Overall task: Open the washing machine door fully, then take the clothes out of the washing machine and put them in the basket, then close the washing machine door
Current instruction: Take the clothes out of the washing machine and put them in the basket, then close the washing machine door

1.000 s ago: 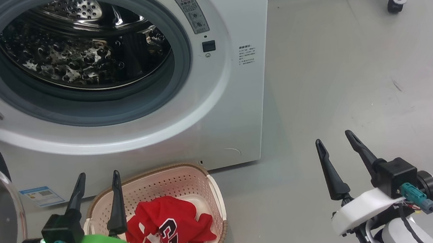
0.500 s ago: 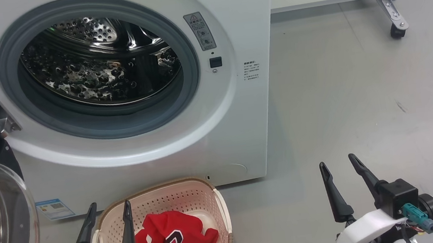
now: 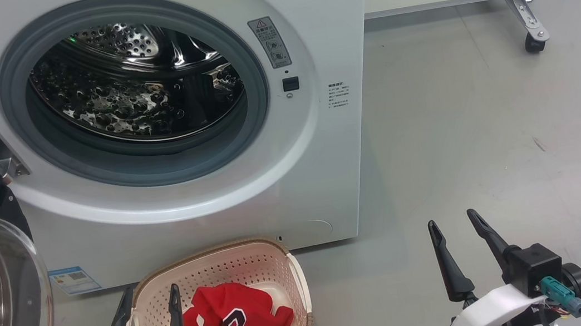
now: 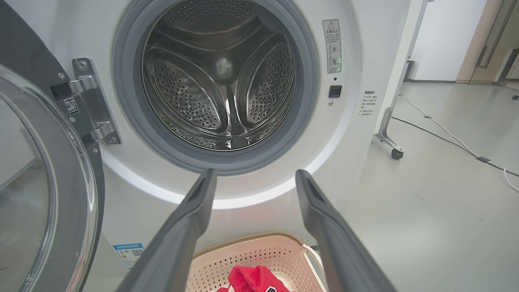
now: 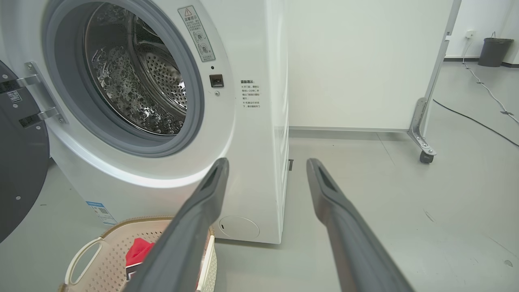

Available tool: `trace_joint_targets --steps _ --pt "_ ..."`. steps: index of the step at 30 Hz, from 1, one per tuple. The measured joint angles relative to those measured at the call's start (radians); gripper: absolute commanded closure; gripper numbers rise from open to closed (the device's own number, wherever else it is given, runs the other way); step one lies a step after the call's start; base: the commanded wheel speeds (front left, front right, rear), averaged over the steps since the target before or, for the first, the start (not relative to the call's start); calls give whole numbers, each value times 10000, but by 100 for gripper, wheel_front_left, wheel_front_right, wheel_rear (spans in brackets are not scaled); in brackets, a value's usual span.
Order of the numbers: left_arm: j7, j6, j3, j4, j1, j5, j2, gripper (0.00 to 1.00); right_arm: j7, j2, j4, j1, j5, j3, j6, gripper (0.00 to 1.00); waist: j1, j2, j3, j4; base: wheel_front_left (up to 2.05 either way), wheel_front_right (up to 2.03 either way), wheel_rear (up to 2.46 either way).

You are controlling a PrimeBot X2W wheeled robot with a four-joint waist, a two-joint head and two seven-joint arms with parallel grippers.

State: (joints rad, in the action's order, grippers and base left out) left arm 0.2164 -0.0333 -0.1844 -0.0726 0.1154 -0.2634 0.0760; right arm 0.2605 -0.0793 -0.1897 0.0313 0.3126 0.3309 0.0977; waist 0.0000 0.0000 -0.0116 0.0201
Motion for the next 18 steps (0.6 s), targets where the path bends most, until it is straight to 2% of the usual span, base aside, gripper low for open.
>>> trace_joint_targets --steps 18 --pt "-385 -192 -48 878 424 33 48 0 0 12 105 46 -61 0 0 0 0 0 -11 121 0 0 0"
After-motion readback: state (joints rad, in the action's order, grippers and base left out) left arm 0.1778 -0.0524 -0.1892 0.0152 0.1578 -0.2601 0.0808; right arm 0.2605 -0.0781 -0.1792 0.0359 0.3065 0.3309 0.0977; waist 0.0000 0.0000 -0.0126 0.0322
